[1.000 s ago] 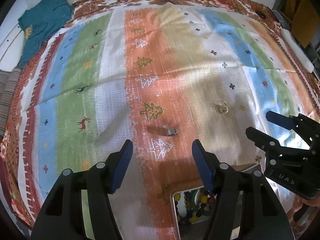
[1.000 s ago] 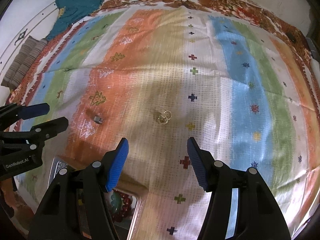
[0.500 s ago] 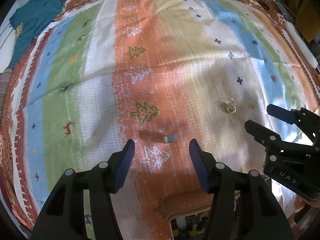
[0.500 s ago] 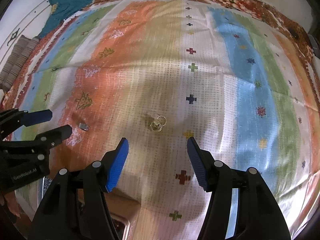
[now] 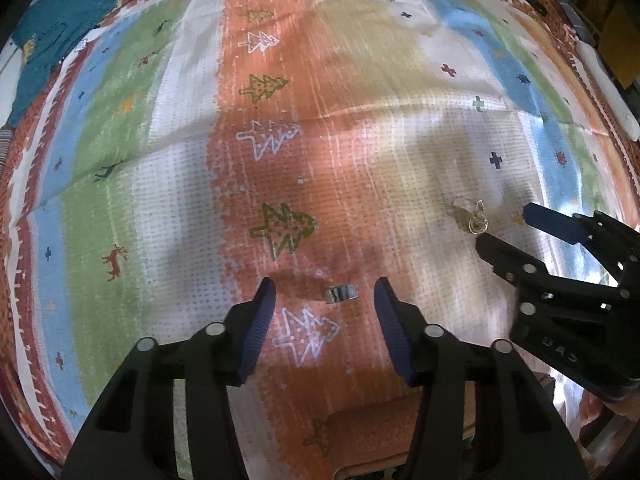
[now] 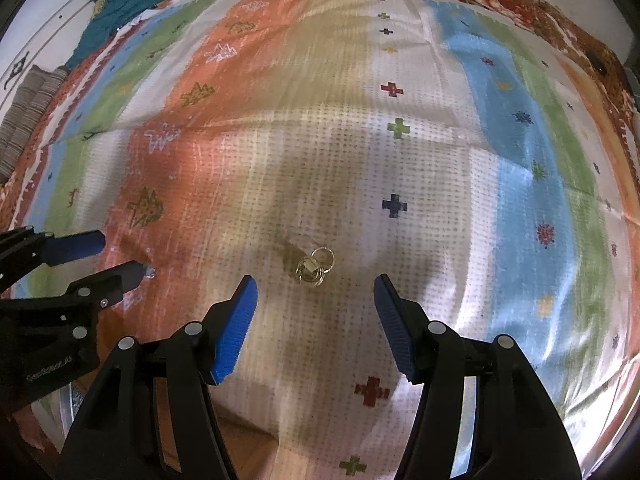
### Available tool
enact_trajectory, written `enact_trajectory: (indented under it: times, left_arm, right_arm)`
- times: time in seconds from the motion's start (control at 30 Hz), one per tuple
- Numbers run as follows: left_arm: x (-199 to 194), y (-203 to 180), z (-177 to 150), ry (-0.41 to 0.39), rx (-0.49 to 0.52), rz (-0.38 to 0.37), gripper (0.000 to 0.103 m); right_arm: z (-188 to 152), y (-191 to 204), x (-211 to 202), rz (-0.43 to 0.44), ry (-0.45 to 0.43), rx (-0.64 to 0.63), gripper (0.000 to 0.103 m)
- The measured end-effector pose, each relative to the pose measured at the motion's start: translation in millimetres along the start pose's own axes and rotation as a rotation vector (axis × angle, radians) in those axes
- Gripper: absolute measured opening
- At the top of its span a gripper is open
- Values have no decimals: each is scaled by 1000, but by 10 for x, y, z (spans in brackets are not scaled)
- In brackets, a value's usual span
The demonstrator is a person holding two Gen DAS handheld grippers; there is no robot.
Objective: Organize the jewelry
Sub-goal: 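Grasp the metal piece with the left gripper while the right gripper grasps the gold ring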
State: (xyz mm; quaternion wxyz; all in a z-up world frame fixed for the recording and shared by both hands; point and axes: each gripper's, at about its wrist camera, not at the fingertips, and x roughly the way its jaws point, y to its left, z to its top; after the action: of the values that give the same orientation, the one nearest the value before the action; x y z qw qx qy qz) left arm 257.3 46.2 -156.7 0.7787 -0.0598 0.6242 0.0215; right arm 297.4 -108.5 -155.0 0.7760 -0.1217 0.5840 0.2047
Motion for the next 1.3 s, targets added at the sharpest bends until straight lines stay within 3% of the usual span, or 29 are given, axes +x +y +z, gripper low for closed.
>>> enact_trajectory:
  times: [0.43,0.67,0.8,1.07,1.3]
  left_arm:
    - [203,-6,74,46,4,0,46]
    - [285,53,114,61,-12,-11,36]
    - [304,23,121,70,-8,-17,29]
    - [326,-15,89,80,-2,-6,19]
    - [300,3,78,69,-4,-7,19]
  right_arm:
    - [119,-9,211,-12,25,2,59]
    - [181,16,262,-18,33,-8,56]
    - [186,28,281,-43,33,-14,49]
    - [190,73,299,-48,42,-31,18]
    - [155,34,270,-27,29,-19,17]
